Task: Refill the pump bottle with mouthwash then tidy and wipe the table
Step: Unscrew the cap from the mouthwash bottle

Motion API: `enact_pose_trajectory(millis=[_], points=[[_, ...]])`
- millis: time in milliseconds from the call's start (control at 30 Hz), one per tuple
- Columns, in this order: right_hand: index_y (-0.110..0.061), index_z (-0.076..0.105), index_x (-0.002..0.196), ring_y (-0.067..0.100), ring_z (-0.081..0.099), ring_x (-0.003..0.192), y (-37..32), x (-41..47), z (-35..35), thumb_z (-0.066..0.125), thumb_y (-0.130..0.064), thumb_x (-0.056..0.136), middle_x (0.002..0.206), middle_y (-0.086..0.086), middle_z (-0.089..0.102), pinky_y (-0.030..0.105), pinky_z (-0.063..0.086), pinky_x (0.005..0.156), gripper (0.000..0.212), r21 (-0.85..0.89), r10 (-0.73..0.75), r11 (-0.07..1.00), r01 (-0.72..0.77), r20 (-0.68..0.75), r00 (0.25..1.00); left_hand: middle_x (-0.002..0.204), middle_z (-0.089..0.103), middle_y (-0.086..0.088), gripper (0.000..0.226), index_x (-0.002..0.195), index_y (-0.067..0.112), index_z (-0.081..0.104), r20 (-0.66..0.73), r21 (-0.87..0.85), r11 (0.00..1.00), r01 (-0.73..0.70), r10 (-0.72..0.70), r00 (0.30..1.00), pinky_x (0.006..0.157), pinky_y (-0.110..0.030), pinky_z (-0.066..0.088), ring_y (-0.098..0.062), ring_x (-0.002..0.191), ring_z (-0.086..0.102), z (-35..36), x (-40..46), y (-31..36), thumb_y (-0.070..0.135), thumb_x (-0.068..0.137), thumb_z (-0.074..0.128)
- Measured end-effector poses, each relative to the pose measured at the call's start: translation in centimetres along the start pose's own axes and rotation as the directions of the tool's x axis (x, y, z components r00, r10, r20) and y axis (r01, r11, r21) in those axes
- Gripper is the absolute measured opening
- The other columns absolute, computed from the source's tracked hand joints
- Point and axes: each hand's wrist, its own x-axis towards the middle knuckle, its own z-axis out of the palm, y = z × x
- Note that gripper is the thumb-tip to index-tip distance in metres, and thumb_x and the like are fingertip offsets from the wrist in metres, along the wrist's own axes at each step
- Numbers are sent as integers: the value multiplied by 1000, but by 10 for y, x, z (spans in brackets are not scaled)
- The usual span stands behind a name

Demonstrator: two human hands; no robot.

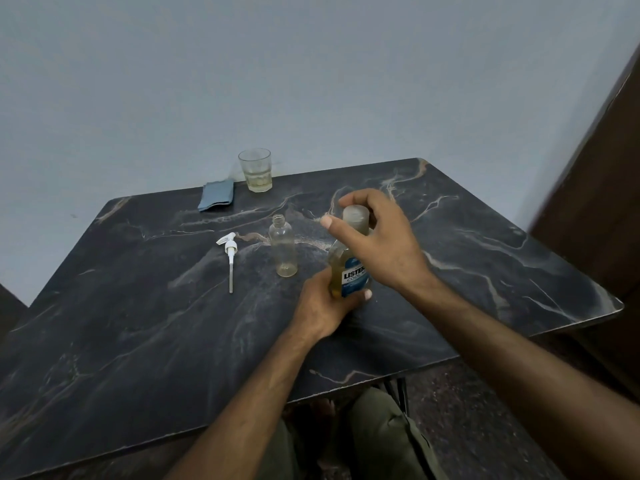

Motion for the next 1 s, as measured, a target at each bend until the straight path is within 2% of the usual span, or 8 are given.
enact_pose_trajectory(millis=[100,233,400,600,667,767,867,1000], points=[[-20,63,97,-4,61,59,-1,6,15,77,-45,79,72,-11,62,11,46,51,34,9,27,1000,-26,-55,998,112,72,4,40,117,19,65,-6,-8,1000,-1,1,1000,97,-41,52,-11,104,66,1,-1,0,30,81,77],[-22,66,84,3,68,65,1,16,20,76,-44,80,71,-6,70,21,57,57,25,-28,18,999,-19,-50,999,111,73,6,39,118,22,65,24,-30,999,18,-18,1000,99,-39,51,-8,104,66,-2,0,-1,32,82,77],[-12,69,88,15,72,70,3,27,9,71,-29,89,72,2,74,30,60,69,17,82,-27,997,8,228,973,110,73,10,35,114,28,66,128,-71,997,-2,12,992,99,-31,50,-3,105,66,-10,6,-4,29,81,78],[0,67,95,31,72,88,2,38,-17,67,-13,91,81,10,73,30,58,77,14,241,-33,963,-124,559,829,109,72,11,35,113,29,64,124,-81,996,-36,46,991,91,-19,50,3,101,66,-6,7,-8,27,82,78],[-4,67,95,20,72,83,2,35,-15,71,-17,89,86,8,74,24,57,73,15,173,-5,981,-89,481,877,108,72,12,36,114,29,63,82,-80,996,-33,39,996,93,-23,51,3,101,66,-2,5,-9,30,81,78],[-14,67,94,13,69,73,3,21,-1,78,-27,82,83,0,71,24,59,65,20,55,21,998,-31,181,983,108,72,14,36,113,32,62,42,-56,998,-26,28,999,95,-30,52,2,102,65,1,4,-9,35,80,78],[-20,65,90,9,68,64,0,11,14,80,-38,78,79,-3,69,24,58,57,26,79,39,996,-37,-31,999,107,73,11,37,114,29,65,34,-51,999,-6,8,999,96,-38,53,-3,101,67,1,3,-9,36,81,77],[-18,68,86,7,70,61,-3,15,17,74,-35,85,66,-5,69,23,57,56,18,67,38,997,-37,-5,999,106,74,9,34,114,25,67,64,-72,997,-9,14,998,97,-40,53,-5,100,68,-2,3,-8,32,82,76]])
